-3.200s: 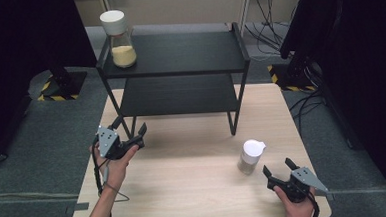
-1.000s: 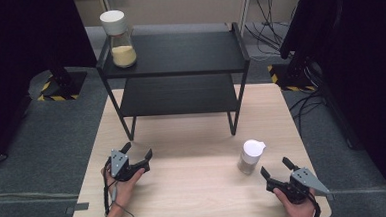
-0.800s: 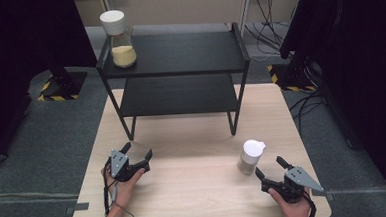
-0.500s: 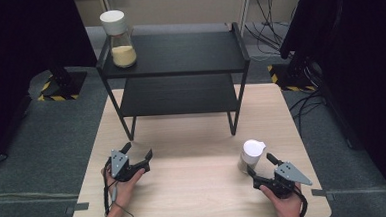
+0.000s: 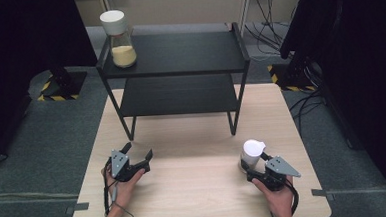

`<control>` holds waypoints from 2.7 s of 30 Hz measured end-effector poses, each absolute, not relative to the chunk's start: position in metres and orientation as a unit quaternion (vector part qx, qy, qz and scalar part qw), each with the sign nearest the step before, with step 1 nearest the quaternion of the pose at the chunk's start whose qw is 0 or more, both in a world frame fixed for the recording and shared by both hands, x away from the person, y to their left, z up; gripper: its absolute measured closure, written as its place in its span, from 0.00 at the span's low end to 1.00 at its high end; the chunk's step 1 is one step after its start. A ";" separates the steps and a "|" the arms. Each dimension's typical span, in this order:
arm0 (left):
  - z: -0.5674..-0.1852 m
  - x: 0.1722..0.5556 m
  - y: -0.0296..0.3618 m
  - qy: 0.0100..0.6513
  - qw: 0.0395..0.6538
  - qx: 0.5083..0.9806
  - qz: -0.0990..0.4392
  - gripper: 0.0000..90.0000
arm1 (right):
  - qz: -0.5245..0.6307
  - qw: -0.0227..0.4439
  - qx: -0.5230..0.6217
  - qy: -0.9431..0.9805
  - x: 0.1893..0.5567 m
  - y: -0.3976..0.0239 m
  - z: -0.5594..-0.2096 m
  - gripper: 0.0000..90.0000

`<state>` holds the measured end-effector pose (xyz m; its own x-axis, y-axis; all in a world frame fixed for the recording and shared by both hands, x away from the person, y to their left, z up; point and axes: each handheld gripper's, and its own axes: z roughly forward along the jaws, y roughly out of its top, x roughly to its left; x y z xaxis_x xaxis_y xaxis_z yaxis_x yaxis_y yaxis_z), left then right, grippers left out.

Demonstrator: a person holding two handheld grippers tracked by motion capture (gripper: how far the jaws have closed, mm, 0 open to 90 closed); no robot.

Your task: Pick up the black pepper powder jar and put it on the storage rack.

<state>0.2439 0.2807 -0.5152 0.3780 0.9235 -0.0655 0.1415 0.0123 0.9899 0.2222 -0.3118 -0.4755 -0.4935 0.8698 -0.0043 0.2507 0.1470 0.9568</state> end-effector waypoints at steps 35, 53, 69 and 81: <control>-0.515 0.244 0.280 0.438 0.561 0.609 0.348 0.12 | 0.562 0.353 0.382 0.643 0.216 -0.297 -0.438 0.34; -0.515 0.243 0.279 0.438 0.561 0.609 0.350 0.12 | 0.590 0.378 0.367 0.612 0.226 -0.283 -0.408 0.35; -0.515 0.243 0.280 0.439 0.561 0.608 0.349 0.12 | 0.611 0.396 0.358 0.584 0.231 -0.275 -0.388 0.35; -0.515 0.243 0.280 0.440 0.562 0.608 0.349 0.12 | 0.626 0.404 0.348 0.569 0.237 -0.264 -0.371 0.35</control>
